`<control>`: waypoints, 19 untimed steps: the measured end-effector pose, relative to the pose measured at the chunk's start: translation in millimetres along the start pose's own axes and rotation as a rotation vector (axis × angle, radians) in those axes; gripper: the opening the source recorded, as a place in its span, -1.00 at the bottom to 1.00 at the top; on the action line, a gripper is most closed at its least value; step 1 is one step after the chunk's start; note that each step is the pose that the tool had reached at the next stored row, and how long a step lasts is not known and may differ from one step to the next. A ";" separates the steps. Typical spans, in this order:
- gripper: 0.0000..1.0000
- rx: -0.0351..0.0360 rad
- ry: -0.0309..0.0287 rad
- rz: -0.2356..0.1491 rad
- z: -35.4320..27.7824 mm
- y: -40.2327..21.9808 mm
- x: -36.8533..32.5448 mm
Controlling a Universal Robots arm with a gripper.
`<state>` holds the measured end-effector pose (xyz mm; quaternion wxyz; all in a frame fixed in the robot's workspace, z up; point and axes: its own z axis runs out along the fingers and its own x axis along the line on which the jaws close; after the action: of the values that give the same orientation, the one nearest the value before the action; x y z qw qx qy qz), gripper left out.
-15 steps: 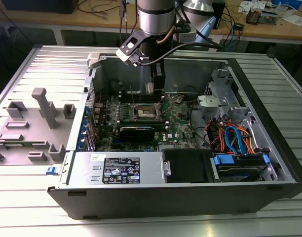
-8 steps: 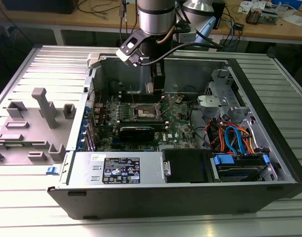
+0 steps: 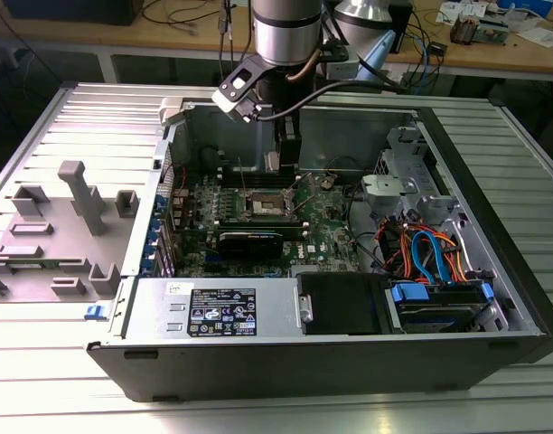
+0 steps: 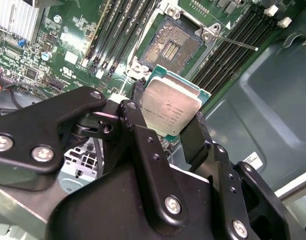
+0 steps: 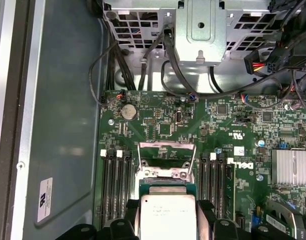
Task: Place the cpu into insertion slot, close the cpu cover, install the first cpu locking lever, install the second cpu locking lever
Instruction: 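Place the cpu into insertion slot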
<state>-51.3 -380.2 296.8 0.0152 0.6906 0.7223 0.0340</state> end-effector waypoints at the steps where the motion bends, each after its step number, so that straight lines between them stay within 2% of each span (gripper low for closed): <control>1: 0.08 -0.0001 0.0010 0.000 0.1 0.0 0.0; 17: 0.08 -0.0004 0.0104 0.001 0.1 -0.1 -0.1; 19: 0.08 -0.0004 0.0105 0.002 4.0 -1.9 0.0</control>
<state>-52.9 -380.2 292.7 0.0115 0.6912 0.7216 0.0378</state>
